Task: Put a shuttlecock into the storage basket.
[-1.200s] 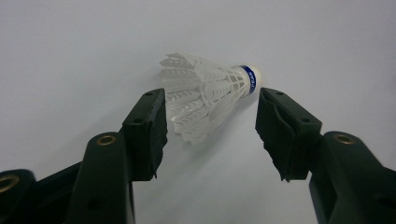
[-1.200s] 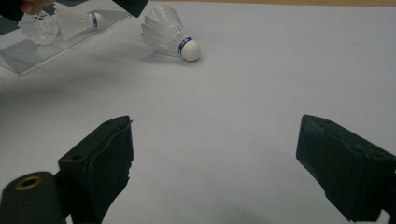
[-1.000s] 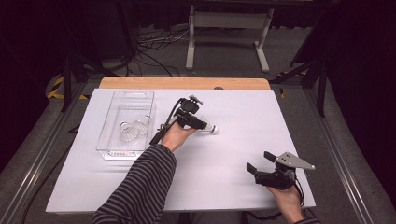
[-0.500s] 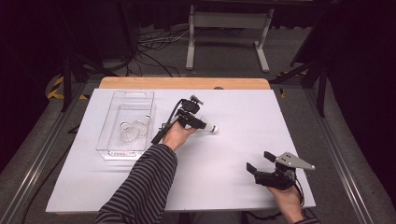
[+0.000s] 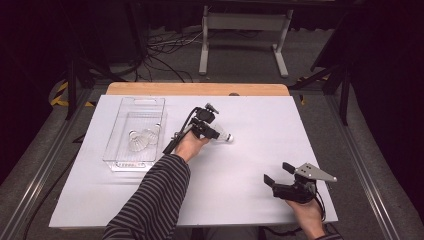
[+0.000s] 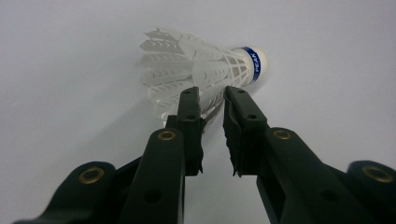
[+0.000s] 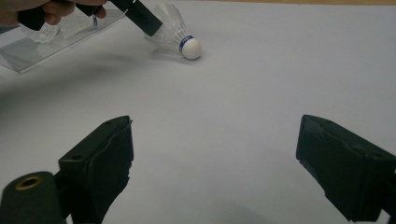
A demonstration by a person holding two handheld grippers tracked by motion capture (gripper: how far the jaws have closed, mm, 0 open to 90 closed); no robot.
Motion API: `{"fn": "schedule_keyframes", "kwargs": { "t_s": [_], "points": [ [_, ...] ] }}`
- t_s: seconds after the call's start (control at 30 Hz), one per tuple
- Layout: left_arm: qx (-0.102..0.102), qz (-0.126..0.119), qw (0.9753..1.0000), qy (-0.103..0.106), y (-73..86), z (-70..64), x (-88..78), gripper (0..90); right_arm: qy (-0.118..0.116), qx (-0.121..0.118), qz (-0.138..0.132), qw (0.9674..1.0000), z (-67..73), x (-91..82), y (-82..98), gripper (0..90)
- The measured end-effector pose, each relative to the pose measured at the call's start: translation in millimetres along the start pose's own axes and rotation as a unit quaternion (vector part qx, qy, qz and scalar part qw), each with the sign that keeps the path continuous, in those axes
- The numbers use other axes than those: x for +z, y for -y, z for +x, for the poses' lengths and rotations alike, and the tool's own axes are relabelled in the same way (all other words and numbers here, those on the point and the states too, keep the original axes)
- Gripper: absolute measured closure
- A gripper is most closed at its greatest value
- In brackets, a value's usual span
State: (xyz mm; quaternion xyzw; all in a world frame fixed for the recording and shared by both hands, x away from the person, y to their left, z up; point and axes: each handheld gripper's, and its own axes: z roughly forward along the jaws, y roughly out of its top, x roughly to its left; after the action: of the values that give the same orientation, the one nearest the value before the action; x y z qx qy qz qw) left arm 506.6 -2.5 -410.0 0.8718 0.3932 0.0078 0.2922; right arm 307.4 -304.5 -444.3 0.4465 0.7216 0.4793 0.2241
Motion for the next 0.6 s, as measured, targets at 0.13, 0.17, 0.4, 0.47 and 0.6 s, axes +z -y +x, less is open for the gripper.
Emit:
{"fn": "schedule_keyframes", "kwargs": {
  "t_s": [0.13,0.17,0.4,0.47,0.6],
  "points": [
    [0.003,0.001,1.0,-0.001,0.2,0.4,-0.2,81.3,0.0,0.0,0.0,1.0,0.2,0.0,0.0,11.9],
    [0.007,0.002,1.0,-0.002,0.1,0.4,-0.3,82.1,0.0,0.0,0.0,1.0,0.2,0.1,0.0,11.9],
    [0.021,0.004,0.9998,0.001,0.1,-1.1,-0.9,88.8,-0.001,-0.002,0.0,1.0,0.6,0.2,-0.1,11.9],
    [0.027,0.004,0.9996,0.001,-0.7,-1.7,-1.7,89.3,0.0,-0.002,-0.001,1.0,0.6,0.3,-0.1,11.9],
    [0.027,0.005,0.9996,0.005,-1.7,-2.1,-2.5,89.7,-0.001,-0.003,0.0,1.0,0.5,0.5,-0.1,11.9]
  ]
}}
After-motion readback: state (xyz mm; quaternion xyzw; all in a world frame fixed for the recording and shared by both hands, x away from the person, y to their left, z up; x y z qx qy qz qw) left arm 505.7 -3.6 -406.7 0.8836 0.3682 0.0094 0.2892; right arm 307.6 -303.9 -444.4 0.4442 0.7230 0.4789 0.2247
